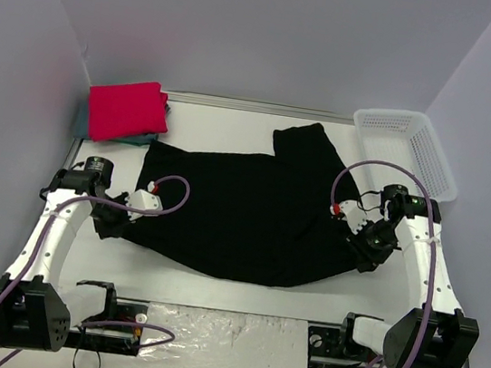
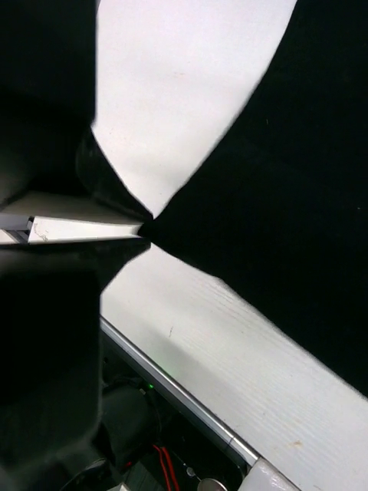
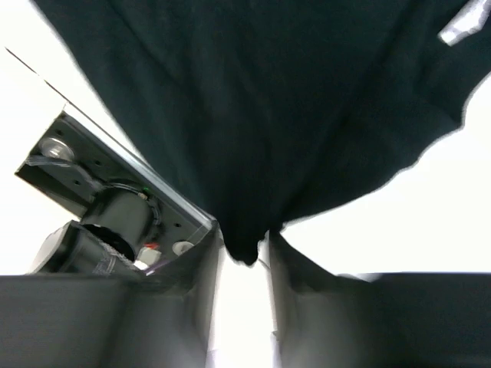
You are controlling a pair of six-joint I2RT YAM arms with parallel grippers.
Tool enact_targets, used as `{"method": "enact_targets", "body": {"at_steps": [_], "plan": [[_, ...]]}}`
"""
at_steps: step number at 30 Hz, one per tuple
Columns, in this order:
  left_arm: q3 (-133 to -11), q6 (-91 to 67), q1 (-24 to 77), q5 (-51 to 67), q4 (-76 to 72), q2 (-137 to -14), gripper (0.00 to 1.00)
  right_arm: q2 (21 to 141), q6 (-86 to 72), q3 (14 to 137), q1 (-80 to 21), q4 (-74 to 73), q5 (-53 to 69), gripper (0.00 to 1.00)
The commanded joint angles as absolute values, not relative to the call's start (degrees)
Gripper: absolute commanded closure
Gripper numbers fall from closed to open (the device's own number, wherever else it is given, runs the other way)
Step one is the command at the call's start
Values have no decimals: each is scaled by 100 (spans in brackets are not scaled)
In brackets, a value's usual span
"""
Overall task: Fold and stack the t-shirts
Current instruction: Fold the flattened tshirt in 1/3 of the way
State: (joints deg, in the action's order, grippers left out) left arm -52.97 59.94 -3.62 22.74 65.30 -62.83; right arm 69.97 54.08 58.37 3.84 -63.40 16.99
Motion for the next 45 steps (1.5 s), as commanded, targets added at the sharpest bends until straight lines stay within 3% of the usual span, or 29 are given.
{"method": "enact_targets", "body": {"at_steps": [1,2,3,4,7,11,13,20,25,30,38,45], "plan": [[-5625,6302,-404,2382,6970,-6258,85,7022,5528,6099,439,-6776,1775,66],[-5625,6310,-413,2321,6970,-6275,76,7049,5528,6126,439,-6776,1793,63],[-5625,6337,-413,2294,6996,-6301,73,7066,5528,6161,439,-6776,1810,61],[-5634,6354,-413,2285,7022,-6319,70,7101,5520,6205,448,-6785,1837,52],[-5686,6407,-413,2232,7136,-6363,60,7137,5502,6301,448,-6785,1890,45],[-5800,6259,-413,2136,7015,-6284,56,7216,5546,6643,466,-6759,1977,41],[-5941,6092,-413,2127,6830,-6249,46,7347,5511,6854,457,-6585,2091,40],[-6678,4668,-422,2995,5423,-6810,30,8418,4922,8207,466,-5581,2872,34],[-8029,4150,-439,3849,5344,-8321,30,10201,5255,9964,440,-6133,3830,32],[-9384,4017,-466,4350,5589,-10050,39,11915,5124,11819,378,-6785,3999,27],[-11502,3990,-466,4280,6126,-11908,48,13068,5124,12585,176,-6785,3903,27],[-11427,3482,-492,4158,5732,-12419,52,13543,5177,12823,176,-6750,3841,27]]}}
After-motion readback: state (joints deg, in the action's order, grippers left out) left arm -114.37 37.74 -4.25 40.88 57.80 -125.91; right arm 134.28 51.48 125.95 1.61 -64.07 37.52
